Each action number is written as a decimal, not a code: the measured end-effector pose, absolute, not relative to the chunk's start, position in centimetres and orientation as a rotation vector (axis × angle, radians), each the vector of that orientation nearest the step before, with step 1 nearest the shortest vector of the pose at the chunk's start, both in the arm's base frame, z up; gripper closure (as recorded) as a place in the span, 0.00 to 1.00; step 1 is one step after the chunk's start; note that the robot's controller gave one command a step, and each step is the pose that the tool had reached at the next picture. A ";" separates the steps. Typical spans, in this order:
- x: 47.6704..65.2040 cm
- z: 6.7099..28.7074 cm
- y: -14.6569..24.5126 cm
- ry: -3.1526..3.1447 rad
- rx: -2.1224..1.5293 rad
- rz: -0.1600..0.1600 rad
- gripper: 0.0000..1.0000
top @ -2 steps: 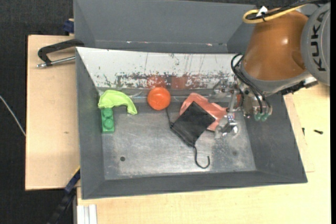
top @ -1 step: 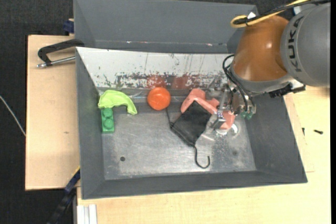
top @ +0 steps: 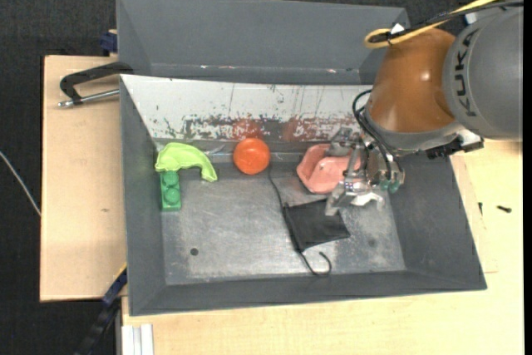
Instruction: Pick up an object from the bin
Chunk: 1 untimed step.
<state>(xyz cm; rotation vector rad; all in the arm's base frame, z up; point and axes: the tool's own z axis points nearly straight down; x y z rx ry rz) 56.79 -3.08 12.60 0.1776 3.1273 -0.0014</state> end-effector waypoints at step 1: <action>59.2 9.2 -3.6 3.100 0.459 0.010 0.00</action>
Offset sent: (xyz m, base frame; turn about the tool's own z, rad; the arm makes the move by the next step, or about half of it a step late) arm 0.0081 -0.0103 -0.0560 0.4413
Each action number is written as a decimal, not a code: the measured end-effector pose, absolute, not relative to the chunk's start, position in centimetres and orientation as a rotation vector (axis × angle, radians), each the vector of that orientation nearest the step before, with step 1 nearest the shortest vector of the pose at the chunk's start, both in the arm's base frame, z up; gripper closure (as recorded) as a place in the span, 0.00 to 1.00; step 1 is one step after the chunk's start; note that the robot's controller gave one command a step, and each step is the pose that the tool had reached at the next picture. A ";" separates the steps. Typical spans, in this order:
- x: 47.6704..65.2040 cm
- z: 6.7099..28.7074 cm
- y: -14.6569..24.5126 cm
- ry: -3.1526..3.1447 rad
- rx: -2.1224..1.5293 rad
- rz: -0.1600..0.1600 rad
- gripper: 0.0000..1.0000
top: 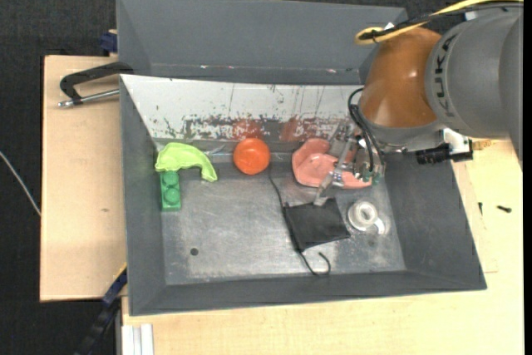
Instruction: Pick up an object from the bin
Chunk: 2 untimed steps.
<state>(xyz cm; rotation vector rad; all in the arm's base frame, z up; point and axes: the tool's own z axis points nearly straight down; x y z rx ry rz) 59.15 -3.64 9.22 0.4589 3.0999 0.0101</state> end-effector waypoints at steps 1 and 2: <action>59.0 9.4 -3.6 3.101 0.436 0.006 0.00; 60.2 9.1 -3.5 3.058 0.794 -0.005 1.00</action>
Offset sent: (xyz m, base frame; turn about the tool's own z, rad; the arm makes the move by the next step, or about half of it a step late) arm 0.0067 0.0041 -0.0222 0.2223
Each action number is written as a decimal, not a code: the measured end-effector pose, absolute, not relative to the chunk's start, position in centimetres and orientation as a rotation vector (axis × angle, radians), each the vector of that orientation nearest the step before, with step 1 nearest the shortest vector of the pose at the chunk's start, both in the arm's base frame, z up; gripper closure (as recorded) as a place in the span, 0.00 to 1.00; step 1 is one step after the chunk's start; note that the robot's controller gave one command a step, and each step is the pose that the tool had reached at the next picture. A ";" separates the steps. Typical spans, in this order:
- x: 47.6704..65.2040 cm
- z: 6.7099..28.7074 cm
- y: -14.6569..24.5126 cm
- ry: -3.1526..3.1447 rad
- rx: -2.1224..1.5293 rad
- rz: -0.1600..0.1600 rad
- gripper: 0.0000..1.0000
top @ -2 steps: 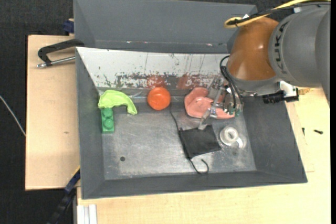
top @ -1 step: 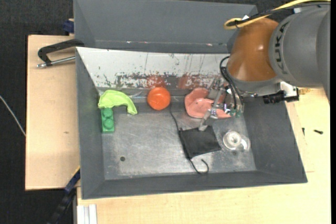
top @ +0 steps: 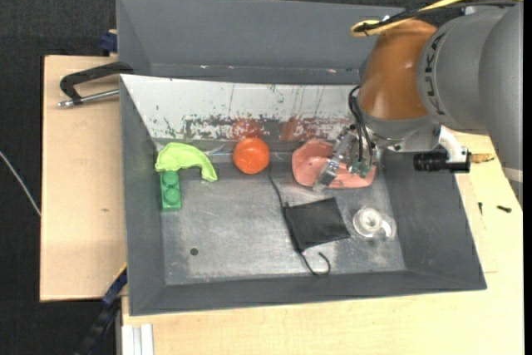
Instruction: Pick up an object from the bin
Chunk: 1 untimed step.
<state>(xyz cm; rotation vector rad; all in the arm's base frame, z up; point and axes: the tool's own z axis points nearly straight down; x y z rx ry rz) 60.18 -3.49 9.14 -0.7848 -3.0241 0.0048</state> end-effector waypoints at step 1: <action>60.2 9.1 -3.5 -3.024 -0.785 0.005 1.00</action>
Offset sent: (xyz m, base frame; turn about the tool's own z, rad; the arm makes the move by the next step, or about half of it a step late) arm 0.0000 0.0001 0.0861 -0.0001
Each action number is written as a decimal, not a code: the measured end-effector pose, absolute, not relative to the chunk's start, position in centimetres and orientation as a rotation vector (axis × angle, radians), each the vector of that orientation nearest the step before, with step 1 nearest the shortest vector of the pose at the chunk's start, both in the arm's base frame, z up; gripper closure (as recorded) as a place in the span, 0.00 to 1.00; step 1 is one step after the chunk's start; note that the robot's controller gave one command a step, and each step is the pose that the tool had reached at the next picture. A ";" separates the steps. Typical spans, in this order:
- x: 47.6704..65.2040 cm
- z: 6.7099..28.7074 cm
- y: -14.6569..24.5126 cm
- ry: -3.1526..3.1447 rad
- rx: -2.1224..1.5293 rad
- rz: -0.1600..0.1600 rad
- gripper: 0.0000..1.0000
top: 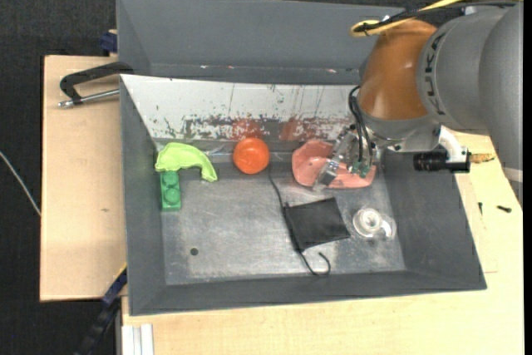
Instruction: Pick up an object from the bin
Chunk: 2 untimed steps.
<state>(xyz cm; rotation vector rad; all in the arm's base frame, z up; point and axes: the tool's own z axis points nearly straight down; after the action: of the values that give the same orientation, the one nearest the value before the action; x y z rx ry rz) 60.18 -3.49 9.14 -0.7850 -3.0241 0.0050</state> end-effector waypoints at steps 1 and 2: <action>59.8 9.2 -3.5 -3.033 -0.789 0.001 1.00; 59.7 9.1 -3.5 -3.034 -0.792 0.000 1.00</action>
Offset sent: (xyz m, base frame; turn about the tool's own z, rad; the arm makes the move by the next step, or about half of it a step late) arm 0.0000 0.0000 0.0061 -0.0001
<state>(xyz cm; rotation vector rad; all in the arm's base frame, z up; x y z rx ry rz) 59.69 -3.51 9.09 -0.7916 -3.0339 -0.0001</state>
